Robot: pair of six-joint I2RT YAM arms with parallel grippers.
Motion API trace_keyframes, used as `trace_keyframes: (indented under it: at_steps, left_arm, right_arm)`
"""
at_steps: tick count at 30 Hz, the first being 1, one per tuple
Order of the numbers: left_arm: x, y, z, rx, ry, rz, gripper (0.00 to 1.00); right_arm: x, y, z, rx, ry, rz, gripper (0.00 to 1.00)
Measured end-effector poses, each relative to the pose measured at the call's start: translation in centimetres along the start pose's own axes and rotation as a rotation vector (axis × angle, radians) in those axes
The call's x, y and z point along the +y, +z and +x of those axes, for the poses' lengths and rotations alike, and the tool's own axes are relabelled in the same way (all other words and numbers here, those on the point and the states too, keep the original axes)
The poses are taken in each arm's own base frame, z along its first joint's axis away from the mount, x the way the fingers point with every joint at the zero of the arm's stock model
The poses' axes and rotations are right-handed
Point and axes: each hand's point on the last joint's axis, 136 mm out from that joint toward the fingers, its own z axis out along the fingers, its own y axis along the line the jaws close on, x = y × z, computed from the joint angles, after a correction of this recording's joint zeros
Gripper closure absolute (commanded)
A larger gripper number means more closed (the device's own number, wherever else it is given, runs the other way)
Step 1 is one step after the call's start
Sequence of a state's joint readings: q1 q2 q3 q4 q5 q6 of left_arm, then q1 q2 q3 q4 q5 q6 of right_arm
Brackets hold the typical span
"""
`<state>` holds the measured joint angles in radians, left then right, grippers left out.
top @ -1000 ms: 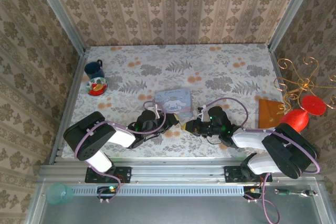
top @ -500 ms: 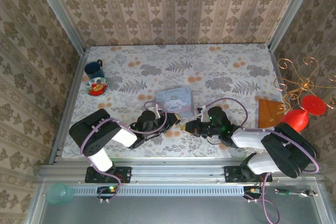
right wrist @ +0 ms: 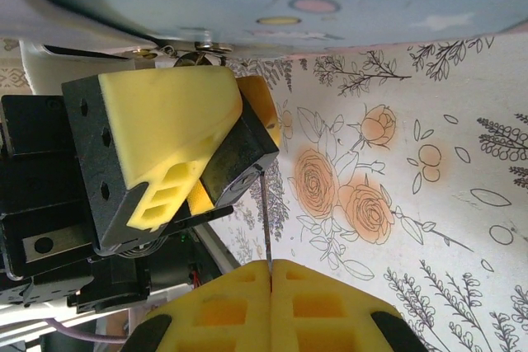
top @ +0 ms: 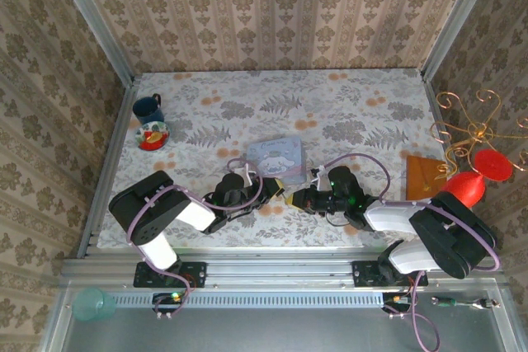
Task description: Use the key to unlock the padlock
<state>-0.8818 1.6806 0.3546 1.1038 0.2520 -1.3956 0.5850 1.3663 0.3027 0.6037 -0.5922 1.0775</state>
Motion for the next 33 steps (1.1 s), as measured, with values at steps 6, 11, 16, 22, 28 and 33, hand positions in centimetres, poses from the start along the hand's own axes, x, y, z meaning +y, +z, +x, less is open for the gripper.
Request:
trace_keyframes:
  at_steps: [6,11,16,22,28,33]
  left_arm:
    - [0.0,0.0,0.1,0.004,0.000,0.001,0.98]
    - [-0.1,0.0,0.0,0.006,0.000,0.006,0.96]
    - [-0.2,0.0,0.0,0.005,0.001,0.010,0.95]
    - [-0.6,0.0,-0.2,0.000,0.004,0.025,0.94]
    - [-0.7,0.1,-0.2,-0.002,0.006,0.030,0.94]
    - [-1.0,0.1,-0.4,-0.012,0.005,0.040,0.94]
  right_arm:
    - [0.5,0.0,0.1,0.008,-0.010,-0.024,1.00]
    - [0.7,0.0,0.0,0.007,-0.012,-0.033,1.00]
    - [0.9,-0.1,-0.2,0.003,-0.014,-0.038,1.00]
    - [0.9,-0.2,-0.4,-0.004,-0.014,-0.044,1.00]
    - [0.7,-0.3,-0.7,-0.010,-0.003,-0.046,1.00]
    - [0.3,-0.3,-1.1,-0.018,0.016,-0.051,1.00]
